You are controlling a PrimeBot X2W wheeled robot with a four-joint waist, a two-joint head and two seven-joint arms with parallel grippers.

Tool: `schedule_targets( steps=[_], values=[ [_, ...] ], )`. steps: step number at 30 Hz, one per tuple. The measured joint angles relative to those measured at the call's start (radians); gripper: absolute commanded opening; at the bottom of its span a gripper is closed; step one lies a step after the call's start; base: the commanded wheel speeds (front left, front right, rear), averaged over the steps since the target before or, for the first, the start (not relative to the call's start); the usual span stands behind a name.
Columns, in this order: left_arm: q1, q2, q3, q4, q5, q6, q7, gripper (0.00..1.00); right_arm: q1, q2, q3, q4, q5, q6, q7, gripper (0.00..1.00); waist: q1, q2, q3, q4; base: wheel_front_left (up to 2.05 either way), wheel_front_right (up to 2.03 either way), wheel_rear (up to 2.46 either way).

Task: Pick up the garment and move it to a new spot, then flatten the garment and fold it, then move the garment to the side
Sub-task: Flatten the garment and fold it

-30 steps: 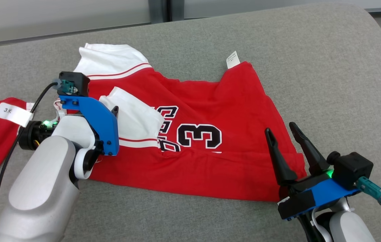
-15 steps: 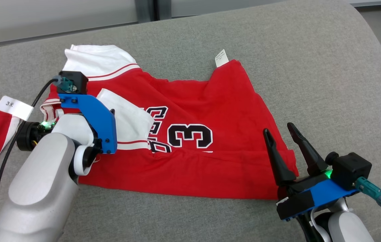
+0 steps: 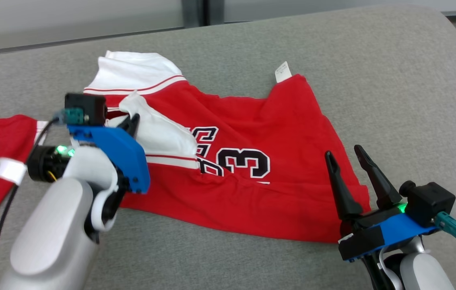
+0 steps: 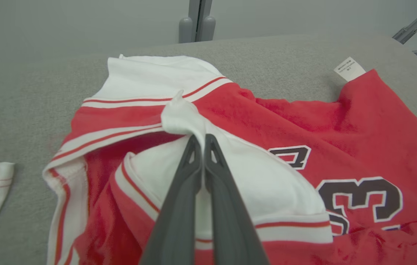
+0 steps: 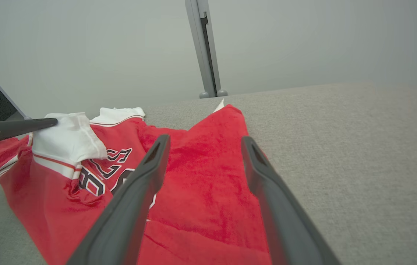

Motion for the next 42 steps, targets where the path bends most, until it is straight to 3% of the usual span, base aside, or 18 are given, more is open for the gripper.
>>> schedule_targets(
  steps=[8, 14, 16, 17, 18, 19, 20, 25, 29, 35, 42],
  values=[
    [0.26, 0.023, 0.004, -0.257, -0.032, 0.024, -0.084, 0.0, 0.011, 0.0, 0.001, -0.009, -0.005, 0.0, 0.01, 1.0, 0.0, 0.0, -0.024, 0.063, 0.0, 0.0, 0.0],
    [0.439, 0.059, 0.008, -0.343, -0.041, 0.069, -0.101, 0.02, 0.01, 0.0, 0.002, -0.009, -0.004, 0.0, 0.015, 1.0, -0.0001, 0.0, -0.039, 0.079, 0.0, 0.0, 0.0],
    [0.489, 0.07, 0.012, -0.354, -0.041, 0.087, -0.11, 0.29, 0.011, 0.0, 0.0, -0.008, -0.004, 0.0, 0.017, 1.0, 0.0, 0.0, -0.045, 0.081, 0.0, 0.0, 0.0],
    [0.51, 0.078, 0.014, -0.357, -0.04, 0.094, -0.113, 0.48, 0.012, 0.0, -0.001, -0.008, -0.004, 0.0, 0.017, 1.0, -0.0001, 0.0, -0.048, 0.082, 0.0, 0.0, 0.0],
    [0.532, 0.084, 0.019, -0.36, -0.039, 0.104, -0.119, 0.77, 0.014, 0.0, -0.002, -0.009, -0.004, 0.0, 0.017, 1.0, -0.0001, 0.0, -0.051, 0.082, 0.0, 0.0, 0.0],
    [0.553, 0.09, 0.021, -0.361, -0.037, 0.113, -0.122, 0.97, 0.016, 0.0, -0.004, -0.009, -0.004, 0.0, 0.017, 1.0, -0.0002, 0.0, -0.053, 0.083, 0.0, 0.0, 0.0],
    [0.573, 0.098, 0.021, -0.362, -0.034, 0.12, -0.125, 1.0, 0.016, 0.0, -0.006, -0.009, -0.004, 0.0, 0.017, 1.0, -0.0002, 0.0, -0.055, 0.083, 0.0, 0.0, 0.0],
    [0.653, 0.101, 0.047, -0.384, -0.04, 0.156, -0.168, 1.0, 0.031, 0.0, -0.022, -0.012, -0.004, 0.0, 0.017, 1.0, -0.0001, 0.0, -0.07, 0.093, 0.0, 0.0, 0.0],
    [0.669, 0.084, 0.089, -0.417, -0.052, 0.153, -0.27, 1.0, 0.038, 0.0, -0.038, -0.015, -0.005, 0.0, 0.02, 1.0, -0.0002, 0.0, -0.087, 0.112, 0.0, 0.0, 0.0],
    [0.62, 0.022, 0.124, -0.427, -0.073, 0.066, -0.483, 1.0, 0.053, 0.0, -0.054, -0.019, -0.008, 0.0, 0.028, 1.0, -0.0002, 0.0, -0.122, 0.137, 0.0, 0.0, 0.0],
    [0.534, -0.049, 0.1, -0.285, -0.042, -0.022, -0.671, 1.0, 0.08, 0.0, -0.064, -0.024, -0.014, 0.0, 0.055, 1.0, -0.0002, 0.0, -0.171, 0.153, 0.0, 0.0, 0.0]
  ],
)
